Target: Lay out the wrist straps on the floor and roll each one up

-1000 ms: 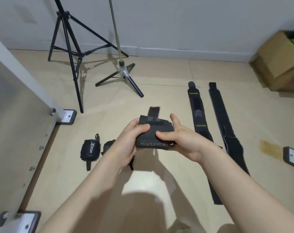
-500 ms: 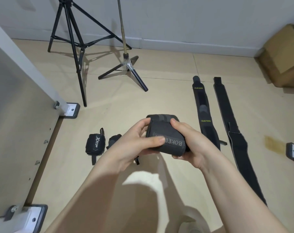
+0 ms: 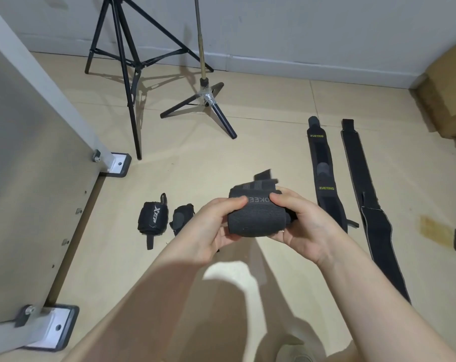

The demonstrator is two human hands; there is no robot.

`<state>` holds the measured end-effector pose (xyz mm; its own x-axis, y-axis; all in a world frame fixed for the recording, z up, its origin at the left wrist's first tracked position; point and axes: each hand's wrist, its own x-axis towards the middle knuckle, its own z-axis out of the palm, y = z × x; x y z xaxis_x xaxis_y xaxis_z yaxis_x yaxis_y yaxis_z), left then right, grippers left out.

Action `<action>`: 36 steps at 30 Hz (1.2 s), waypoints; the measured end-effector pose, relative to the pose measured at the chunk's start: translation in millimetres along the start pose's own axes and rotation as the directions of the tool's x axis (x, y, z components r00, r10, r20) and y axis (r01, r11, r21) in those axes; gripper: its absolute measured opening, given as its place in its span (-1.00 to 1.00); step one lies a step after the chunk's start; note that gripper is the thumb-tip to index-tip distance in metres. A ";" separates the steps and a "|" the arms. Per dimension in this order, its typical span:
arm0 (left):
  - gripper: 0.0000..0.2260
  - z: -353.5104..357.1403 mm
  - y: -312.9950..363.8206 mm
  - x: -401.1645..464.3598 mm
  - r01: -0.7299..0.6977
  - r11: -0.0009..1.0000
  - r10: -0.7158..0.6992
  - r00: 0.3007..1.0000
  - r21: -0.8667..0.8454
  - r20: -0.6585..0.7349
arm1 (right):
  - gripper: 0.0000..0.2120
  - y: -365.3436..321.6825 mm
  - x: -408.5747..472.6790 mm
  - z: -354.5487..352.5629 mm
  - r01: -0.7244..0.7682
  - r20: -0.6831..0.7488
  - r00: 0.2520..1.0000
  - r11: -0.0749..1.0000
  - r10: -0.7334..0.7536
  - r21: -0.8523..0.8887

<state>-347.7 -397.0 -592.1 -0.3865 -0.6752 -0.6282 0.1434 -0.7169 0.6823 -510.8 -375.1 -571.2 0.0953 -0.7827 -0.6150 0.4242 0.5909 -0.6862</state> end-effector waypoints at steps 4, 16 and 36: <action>-0.66 -1.9 2.6 0.8 0.029 0.999 -0.029 1.000 -0.036 -0.001 | -0.96 3.9 0.4 1.8 -0.001 -0.037 0.999 1.000 0.001 -0.004; -0.82 1.3 11.6 -10.3 -0.197 0.980 0.195 0.979 0.021 0.062 | -0.88 2.0 1.5 7.4 -0.048 -0.059 0.997 0.997 0.051 0.062; -0.71 6.8 12.9 -10.8 -0.084 0.988 0.075 0.995 0.129 0.071 | -0.63 -7.9 -9.2 -5.1 0.070 0.009 0.998 0.971 -0.070 -0.230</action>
<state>-347.9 -397.8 -574.0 -0.4386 -0.7132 -0.5467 0.0565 -0.6290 0.7753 -519.6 -371.6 -562.1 0.0732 -0.8238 -0.5621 0.2117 0.5636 -0.7984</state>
